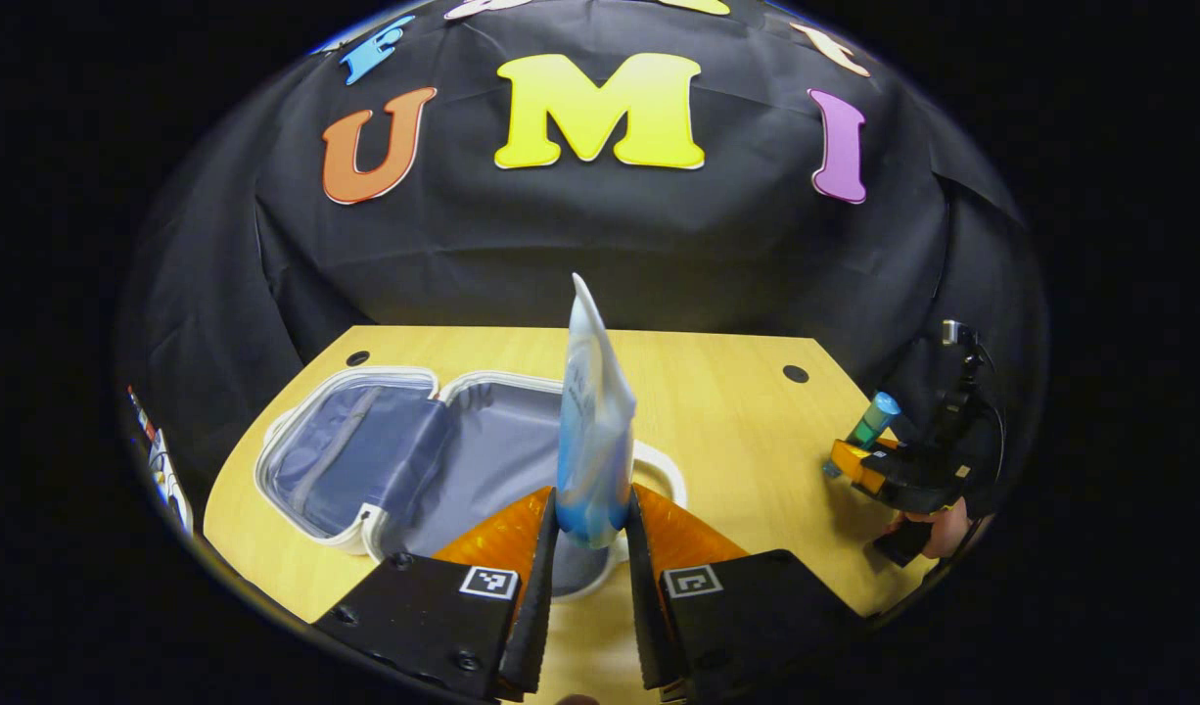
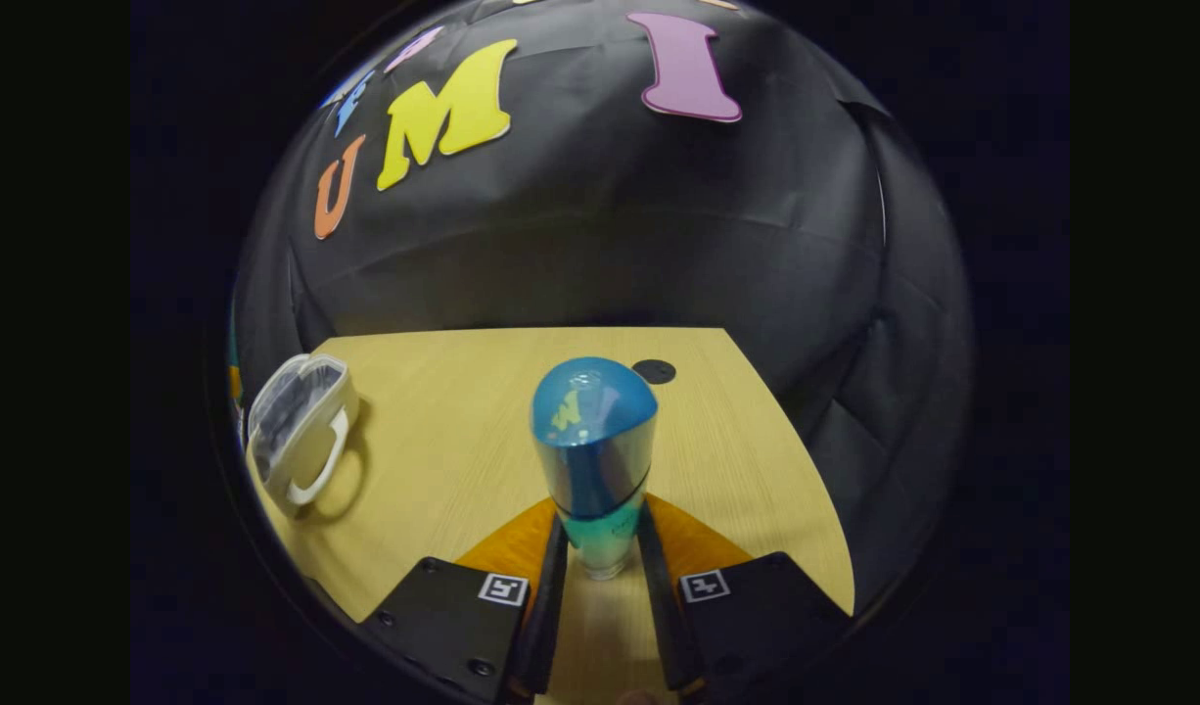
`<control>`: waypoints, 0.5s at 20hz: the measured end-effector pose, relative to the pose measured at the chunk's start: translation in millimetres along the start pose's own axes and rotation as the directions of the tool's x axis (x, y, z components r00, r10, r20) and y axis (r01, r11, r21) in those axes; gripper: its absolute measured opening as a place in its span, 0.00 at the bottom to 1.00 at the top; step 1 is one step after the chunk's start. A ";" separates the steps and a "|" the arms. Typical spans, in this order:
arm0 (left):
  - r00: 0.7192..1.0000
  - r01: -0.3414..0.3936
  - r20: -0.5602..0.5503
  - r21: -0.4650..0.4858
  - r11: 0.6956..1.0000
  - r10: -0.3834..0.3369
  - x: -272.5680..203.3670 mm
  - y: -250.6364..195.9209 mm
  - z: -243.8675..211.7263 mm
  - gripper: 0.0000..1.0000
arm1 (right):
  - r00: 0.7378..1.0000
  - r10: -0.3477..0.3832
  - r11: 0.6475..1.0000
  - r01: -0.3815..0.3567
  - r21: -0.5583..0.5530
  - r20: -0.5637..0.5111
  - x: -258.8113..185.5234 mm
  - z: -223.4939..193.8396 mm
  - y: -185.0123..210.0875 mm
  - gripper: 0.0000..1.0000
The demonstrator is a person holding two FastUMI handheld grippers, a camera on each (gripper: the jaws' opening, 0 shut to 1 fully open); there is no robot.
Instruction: First open the suitcase, pack the skin care products into it, and then close the suitcase.
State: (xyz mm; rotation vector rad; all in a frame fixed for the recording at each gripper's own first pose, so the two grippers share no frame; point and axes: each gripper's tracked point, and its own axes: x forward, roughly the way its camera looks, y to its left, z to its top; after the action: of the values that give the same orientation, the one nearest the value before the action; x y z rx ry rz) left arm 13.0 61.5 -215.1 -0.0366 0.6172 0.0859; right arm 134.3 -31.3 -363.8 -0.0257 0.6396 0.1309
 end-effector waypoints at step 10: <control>0.988 0.069 -0.144 0.106 0.992 -0.054 49.5 98.4 -57.4 0.40 | 1.000 0.031 0.999 -0.031 0.011 0.007 -136.5 50.2 34.7 0.35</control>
State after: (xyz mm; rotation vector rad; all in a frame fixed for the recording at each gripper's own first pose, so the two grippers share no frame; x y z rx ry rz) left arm 11.2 159.5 -291.4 0.0463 0.7608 -0.0112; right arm 51.2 -9.2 -241.5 -0.0046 0.6345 0.1570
